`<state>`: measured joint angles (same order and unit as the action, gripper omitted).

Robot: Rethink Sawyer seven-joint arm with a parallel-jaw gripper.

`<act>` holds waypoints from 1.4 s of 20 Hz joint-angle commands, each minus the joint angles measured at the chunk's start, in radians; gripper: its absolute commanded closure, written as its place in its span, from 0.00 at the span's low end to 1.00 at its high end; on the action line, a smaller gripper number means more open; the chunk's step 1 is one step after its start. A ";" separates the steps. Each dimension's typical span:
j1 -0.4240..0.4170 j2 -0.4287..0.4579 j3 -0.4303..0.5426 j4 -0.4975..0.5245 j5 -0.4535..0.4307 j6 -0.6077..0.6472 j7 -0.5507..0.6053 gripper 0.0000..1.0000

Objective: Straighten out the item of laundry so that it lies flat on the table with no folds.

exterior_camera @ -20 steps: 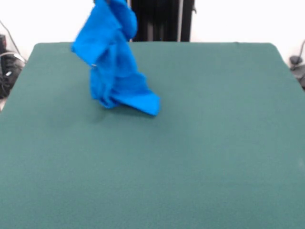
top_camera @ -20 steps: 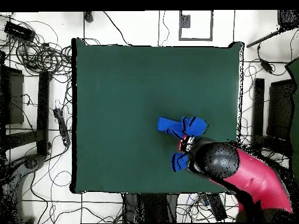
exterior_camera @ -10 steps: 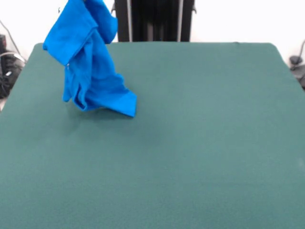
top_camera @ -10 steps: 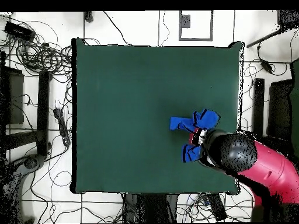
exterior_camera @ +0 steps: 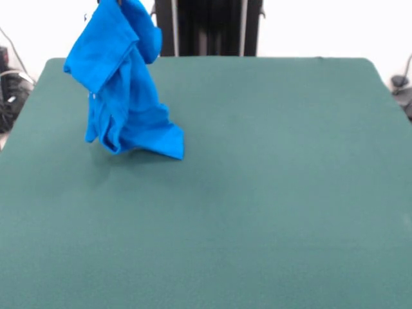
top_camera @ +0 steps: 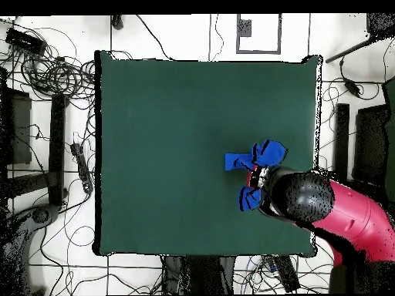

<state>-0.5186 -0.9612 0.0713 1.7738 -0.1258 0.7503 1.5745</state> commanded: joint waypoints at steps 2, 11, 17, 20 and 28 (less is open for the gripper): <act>0.001 -0.002 0.139 0.002 -0.024 0.115 -0.134 1.00; -0.008 -0.004 0.153 0.005 -0.033 0.118 -0.124 1.00; -0.015 -0.005 0.163 0.006 -0.040 0.119 -0.117 1.00; -0.017 -0.006 0.166 0.007 -0.042 0.120 -0.115 1.00; -0.017 -0.006 0.167 0.007 -0.042 0.120 -0.115 1.00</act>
<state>-0.5459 -0.9775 0.1269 1.7728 -0.1348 0.7546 1.5745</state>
